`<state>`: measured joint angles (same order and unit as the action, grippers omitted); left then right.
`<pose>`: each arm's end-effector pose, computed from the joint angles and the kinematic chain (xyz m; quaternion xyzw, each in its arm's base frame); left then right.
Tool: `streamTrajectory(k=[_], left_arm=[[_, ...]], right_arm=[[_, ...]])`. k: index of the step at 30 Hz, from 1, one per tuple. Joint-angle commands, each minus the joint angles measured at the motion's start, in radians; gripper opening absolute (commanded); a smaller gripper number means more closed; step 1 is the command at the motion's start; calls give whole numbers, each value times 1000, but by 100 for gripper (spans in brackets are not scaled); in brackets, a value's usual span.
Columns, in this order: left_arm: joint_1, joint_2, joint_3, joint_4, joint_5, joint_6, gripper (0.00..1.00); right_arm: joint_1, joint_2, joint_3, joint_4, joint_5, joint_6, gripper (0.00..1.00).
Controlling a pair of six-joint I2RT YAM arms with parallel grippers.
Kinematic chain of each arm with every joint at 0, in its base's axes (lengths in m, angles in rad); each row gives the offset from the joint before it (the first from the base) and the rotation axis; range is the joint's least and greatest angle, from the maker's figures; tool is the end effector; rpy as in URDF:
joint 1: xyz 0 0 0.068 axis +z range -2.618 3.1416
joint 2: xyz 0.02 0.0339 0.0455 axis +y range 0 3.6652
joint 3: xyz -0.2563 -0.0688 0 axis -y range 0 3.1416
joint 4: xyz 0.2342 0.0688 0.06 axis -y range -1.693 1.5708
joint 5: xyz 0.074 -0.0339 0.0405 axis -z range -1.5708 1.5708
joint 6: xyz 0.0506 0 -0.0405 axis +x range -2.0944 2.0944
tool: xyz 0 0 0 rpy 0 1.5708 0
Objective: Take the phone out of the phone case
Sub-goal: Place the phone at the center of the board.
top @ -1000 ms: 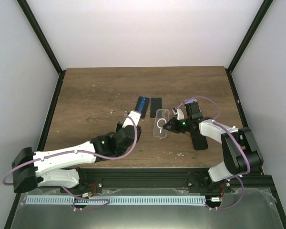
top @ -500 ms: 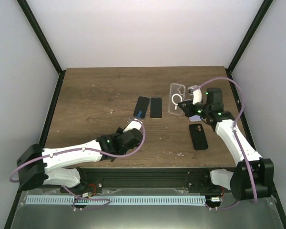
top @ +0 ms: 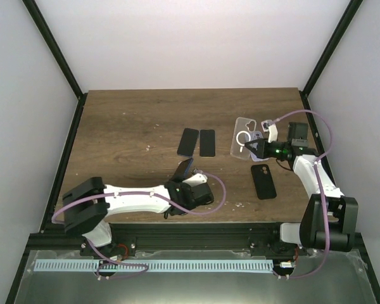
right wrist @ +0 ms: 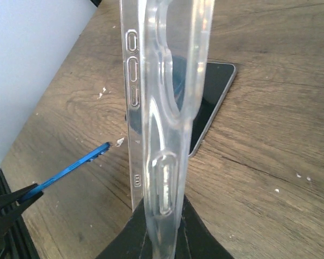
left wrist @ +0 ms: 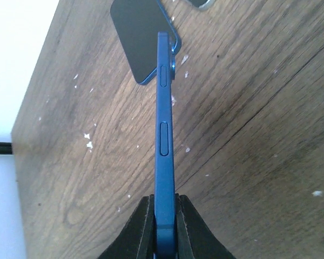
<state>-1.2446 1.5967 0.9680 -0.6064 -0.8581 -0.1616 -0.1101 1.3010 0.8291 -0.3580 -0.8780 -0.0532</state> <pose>0.1281 -0.2592 0.1794 0.4026 0.8041 0.2147 0.3811 0.2620 0.0102 0.2291 -0.1298 0.8478 0.3682 0.3589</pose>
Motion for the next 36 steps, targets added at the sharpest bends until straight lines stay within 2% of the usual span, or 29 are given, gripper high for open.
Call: streamTrajectory(k=[1,11,18,20,23,25,32,36], left_arm=[[1,69,46,-54,-132,36,0],[8,281,116,-56,-185,100,0],[13,400,194,-173,-169,1,1],[11,404,194,-169,-156,-6,6],[10,401,192,-161,-141,-13,21],[8,400,189,-156,-136,-17,28],[5,390,188,-151,-116,-52,40],[2,321,173,-130,-56,-73,49]], right_arm=[[-7,-1,3,4,-77,-19,1],[-7,22,0,1,-96,-21,1],[-7,36,-4,2,-86,-16,1],[-7,46,-3,1,-92,-15,1],[-7,63,4,-1,-100,-18,1],[-7,74,7,-6,-106,-23,1],[-7,103,9,-10,-123,-27,1],[-7,109,11,-9,-120,-27,1]])
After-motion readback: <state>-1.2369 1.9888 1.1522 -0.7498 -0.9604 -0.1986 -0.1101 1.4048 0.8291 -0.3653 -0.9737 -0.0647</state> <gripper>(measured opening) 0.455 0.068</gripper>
